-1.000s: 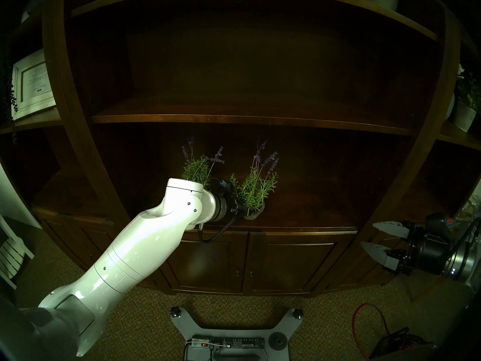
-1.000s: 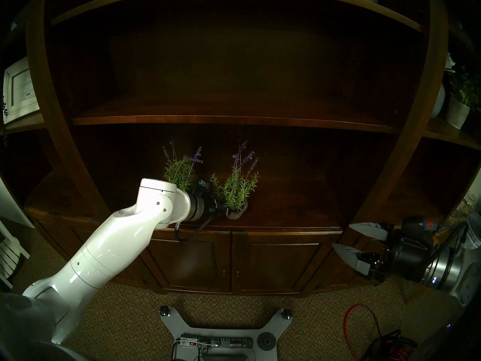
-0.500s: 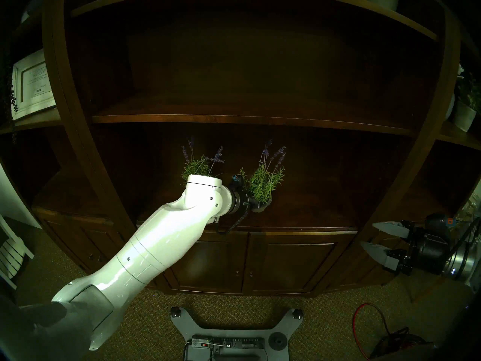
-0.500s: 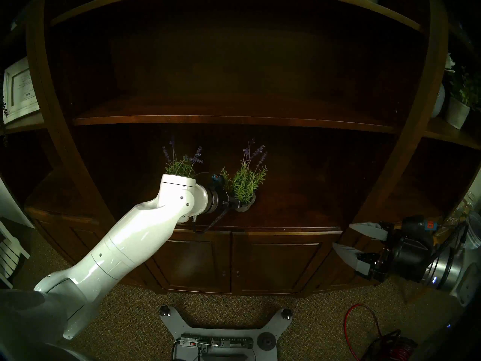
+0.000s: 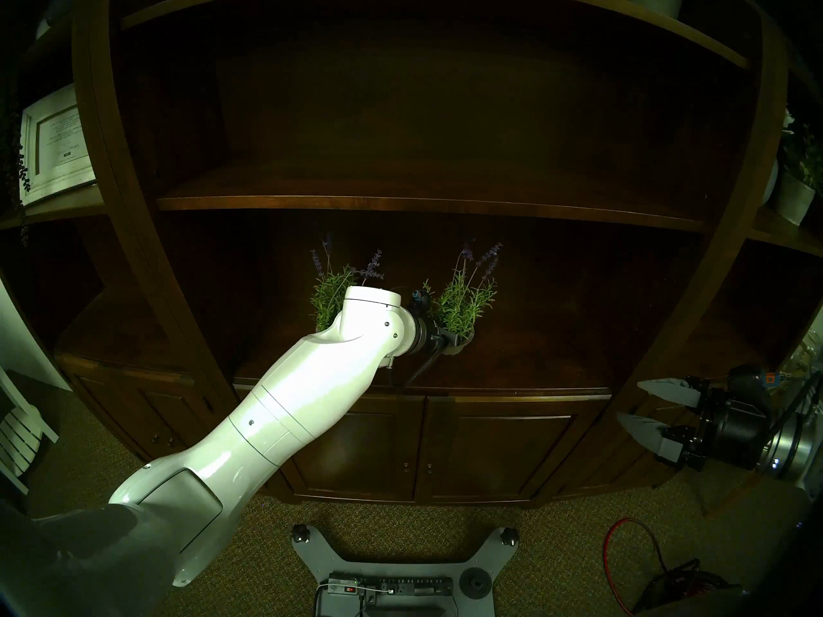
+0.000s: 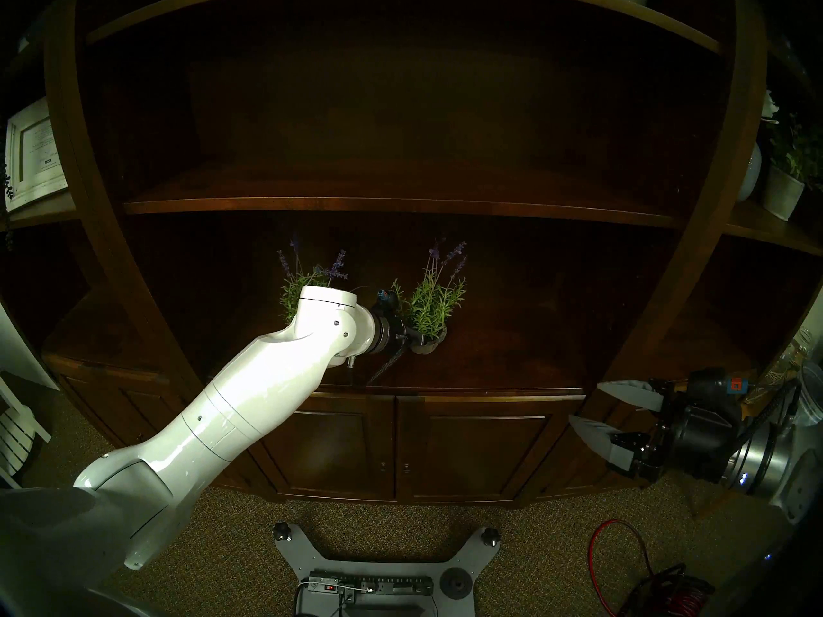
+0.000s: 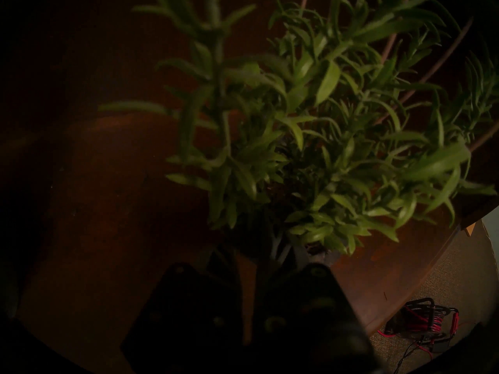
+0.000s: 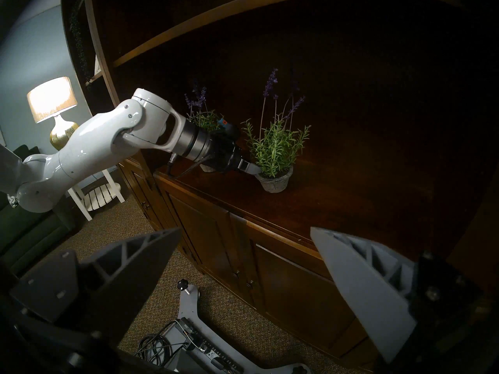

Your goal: Place the fake decorative plant upright

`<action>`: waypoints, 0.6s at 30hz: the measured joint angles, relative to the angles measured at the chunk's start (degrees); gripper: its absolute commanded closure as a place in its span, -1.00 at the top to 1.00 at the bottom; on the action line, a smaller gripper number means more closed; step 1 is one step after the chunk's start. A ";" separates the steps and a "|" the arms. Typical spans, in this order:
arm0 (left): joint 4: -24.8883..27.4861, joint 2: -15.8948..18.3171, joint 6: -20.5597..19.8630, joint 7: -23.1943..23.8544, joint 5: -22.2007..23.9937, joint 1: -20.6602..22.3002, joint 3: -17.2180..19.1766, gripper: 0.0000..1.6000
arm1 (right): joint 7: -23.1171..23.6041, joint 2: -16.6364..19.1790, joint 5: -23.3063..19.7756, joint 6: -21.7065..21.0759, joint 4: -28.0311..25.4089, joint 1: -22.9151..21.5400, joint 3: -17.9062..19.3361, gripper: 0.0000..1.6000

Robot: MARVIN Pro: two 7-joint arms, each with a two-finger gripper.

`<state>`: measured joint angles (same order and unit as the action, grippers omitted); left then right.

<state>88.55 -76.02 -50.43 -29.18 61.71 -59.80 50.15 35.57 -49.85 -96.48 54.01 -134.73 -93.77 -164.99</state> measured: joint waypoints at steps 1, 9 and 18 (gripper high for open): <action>-0.12 -0.06 0.00 0.10 0.00 0.06 0.00 -0.51 | 0.00 0.00 0.00 0.00 0.00 0.00 0.00 1.00; -0.52 -0.06 0.19 0.69 0.03 0.19 0.01 -0.13 | 0.00 0.00 0.00 0.00 0.00 0.00 0.00 1.00; 0.46 0.57 0.69 1.33 0.59 -0.60 0.52 0.33 | 0.00 0.00 0.00 0.00 0.00 0.00 0.00 1.00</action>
<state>89.01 -75.46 -49.74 -27.85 62.30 -60.40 50.67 35.57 -49.85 -96.48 54.01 -134.73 -93.76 -164.99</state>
